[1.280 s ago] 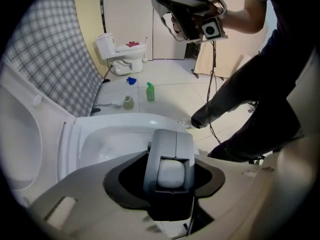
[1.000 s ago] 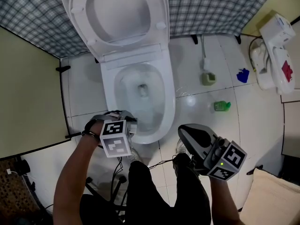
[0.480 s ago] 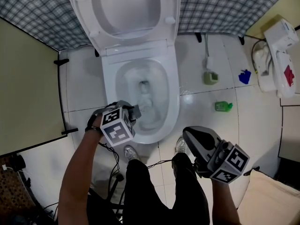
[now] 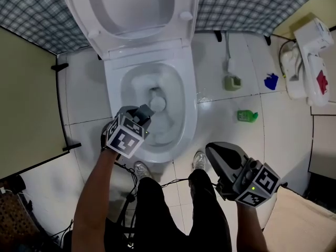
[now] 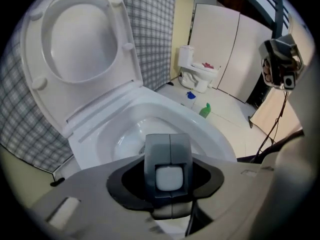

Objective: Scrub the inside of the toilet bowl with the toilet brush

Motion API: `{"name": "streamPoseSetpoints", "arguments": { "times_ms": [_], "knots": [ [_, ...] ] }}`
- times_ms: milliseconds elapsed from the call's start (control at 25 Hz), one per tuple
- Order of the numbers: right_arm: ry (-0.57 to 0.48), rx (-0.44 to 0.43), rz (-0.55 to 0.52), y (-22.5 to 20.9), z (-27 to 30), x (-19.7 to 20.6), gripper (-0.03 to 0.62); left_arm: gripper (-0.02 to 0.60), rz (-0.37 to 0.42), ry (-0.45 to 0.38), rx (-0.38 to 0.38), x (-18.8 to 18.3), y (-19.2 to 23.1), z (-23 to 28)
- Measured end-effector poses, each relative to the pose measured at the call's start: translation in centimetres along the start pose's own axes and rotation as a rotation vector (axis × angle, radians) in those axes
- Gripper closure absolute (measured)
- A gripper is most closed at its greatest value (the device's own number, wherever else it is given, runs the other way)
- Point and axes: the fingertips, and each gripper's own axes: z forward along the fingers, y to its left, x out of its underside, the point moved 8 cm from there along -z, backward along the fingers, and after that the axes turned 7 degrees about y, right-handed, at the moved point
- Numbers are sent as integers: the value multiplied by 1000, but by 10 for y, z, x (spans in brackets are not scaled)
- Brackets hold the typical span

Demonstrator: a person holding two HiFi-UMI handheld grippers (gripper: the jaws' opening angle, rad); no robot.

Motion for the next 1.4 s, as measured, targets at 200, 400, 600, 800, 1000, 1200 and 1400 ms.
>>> {"name": "streamPoseSetpoints", "arguments": {
  "times_ms": [200, 400, 600, 800, 1000, 1200, 1400],
  "knots": [
    [9, -18, 2, 5, 5, 0, 594, 391, 4, -72, -61, -17, 9, -25],
    [10, -23, -3, 4, 6, -3, 594, 393, -4, -182, -140, -48, 19, -53],
    [7, -11, 6, 1, 3, -1, 594, 397, -27, -226, -183, -65, 24, -46],
    [13, 6, 16, -7, -4, 3, 594, 397, -47, -254, -195, -74, 26, -33],
    [11, 5, 18, -8, -3, 3, 594, 399, -61, -255, -183, -82, 25, -27],
    [14, 5, 16, -12, -3, 1, 594, 399, -95, -159, -163, -62, 24, 5],
    [28, 14, 20, -20, -8, 6, 594, 399, -148, -188, -215, -47, 21, 3]
  ]
}}
